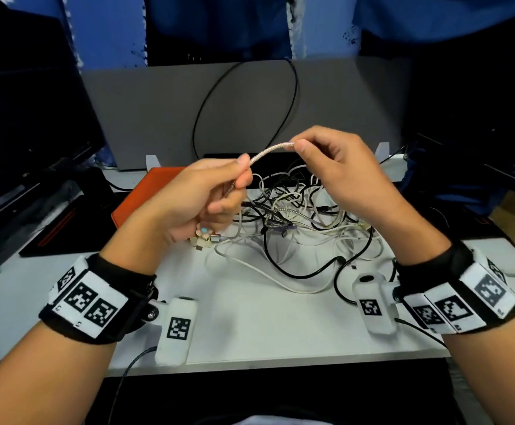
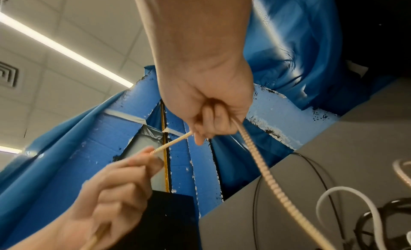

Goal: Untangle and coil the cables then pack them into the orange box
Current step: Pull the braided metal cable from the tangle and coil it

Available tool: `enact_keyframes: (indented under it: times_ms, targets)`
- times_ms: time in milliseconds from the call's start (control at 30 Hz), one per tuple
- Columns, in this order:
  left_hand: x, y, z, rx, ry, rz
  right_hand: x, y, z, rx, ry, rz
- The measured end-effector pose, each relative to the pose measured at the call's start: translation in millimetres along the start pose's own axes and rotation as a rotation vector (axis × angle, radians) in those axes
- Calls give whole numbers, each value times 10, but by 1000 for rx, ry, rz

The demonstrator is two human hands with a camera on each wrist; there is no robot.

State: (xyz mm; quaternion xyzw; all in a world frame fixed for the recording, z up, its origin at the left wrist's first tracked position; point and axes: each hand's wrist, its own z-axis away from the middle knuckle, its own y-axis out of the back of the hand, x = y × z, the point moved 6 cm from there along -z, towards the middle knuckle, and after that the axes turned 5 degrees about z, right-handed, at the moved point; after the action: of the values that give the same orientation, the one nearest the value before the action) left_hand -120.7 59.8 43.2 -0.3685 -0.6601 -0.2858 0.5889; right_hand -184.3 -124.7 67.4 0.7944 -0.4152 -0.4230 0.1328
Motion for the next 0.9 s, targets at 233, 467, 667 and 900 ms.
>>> enact_keyframes:
  times_ms: [233,467,667,900]
  targets:
    - [136,47,-88,152,-338,297,-166,-607,310,-596,-78,-26]
    - [138,-1,-30,304,-360,-336,-362,-512,479,-865,91,76]
    - [44,-250,-25,65,-233,-639,-235,41,102,-213,49,-27]
    - [93,-308,-17,-28,-200,-205,-264,-42,148,-315,128,16]
